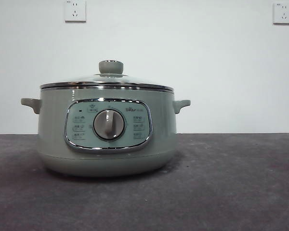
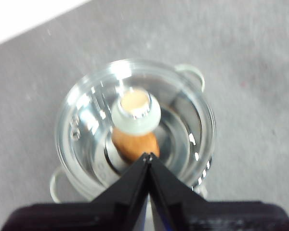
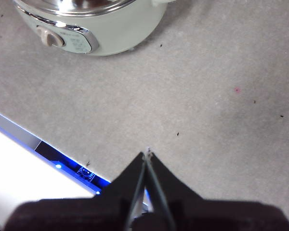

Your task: Pick up the potato,open the lid,put the potato in the pot,close the lid

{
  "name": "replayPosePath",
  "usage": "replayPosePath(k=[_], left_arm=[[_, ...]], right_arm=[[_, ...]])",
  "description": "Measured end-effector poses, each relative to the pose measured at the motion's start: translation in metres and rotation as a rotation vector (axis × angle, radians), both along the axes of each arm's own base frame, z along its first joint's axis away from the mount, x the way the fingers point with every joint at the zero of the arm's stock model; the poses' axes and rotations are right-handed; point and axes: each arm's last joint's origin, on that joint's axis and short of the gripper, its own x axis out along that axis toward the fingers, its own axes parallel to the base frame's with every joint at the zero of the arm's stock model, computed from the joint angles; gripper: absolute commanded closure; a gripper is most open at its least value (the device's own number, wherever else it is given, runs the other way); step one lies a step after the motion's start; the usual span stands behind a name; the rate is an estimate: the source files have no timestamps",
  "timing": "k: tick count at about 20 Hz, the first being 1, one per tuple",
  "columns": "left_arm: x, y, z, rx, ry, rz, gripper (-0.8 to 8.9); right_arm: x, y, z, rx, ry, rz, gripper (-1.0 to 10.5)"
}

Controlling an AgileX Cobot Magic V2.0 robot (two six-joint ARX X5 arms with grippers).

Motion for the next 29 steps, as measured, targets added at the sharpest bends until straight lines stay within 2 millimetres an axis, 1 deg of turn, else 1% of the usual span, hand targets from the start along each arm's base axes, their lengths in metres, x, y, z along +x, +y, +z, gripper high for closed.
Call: replayPosePath(k=[1,3,5,7,8,9,11,14,16,18,19,20,22,25,29], left_arm=[[0.001,0.003,0.001,0.003,-0.017,0.013,8.17],[-0.004,0.013,0.003,0.084,-0.065,0.049,8.17],[-0.02,0.033,0.0,0.127,-0.066,0.105,8.17],[-0.034,0.054,-0.012,0.126,-0.081,0.187,8.17],[-0.037,0.064,-0.023,0.117,-0.107,0.241,8.17],[-0.04,0.073,-0.036,0.106,-0.137,0.299,8.17],[-0.049,0.087,-0.071,0.08,-0.211,0.399,8.17],[-0.065,0.101,-0.137,0.002,-0.328,0.525,8.17],[-0.072,0.104,-0.185,-0.078,-0.37,0.583,8.17],[-0.075,0.105,-0.231,-0.121,-0.352,0.61,8.17],[-0.075,0.105,-0.248,-0.134,-0.352,0.614,8.17],[-0.075,0.105,-0.259,-0.146,-0.362,0.616,8.17],[-0.074,0.105,-0.269,-0.17,-0.392,0.62,8.17],[-0.075,0.105,-0.262,-0.201,-0.475,0.623,8.17],[-0.076,0.106,-0.264,-0.194,-0.458,0.631,8.17]], right_arm=[[0.0,0.0,0.0,0.0,0.0,0.0,9.5],[0.0,0.0,0.0,0.0,0.0,0.0,9.5],[0.0,0.0,0.0,0.0,0.0,0.0,9.5],[0.0,0.0,0.0,0.0,0.0,0.0,9.5],[0.0,0.0,0.0,0.0,0.0,0.0,9.5],[0.0,0.0,0.0,0.0,0.0,0.0,9.5],[0.0,0.0,0.0,0.0,0.0,0.0,9.5],[0.0,0.0,0.0,0.0,0.0,0.0,9.5],[0.0,0.0,0.0,0.0,0.0,0.0,9.5],[0.0,0.0,0.0,0.0,0.0,0.0,9.5],[0.0,0.0,0.0,0.0,0.0,0.0,9.5],[0.0,0.0,0.0,0.0,0.0,0.0,9.5],[0.0,0.0,0.0,0.0,0.0,0.0,9.5],[0.0,0.0,0.0,0.0,0.0,0.0,9.5],[0.0,0.0,0.0,0.0,0.0,0.0,9.5]])
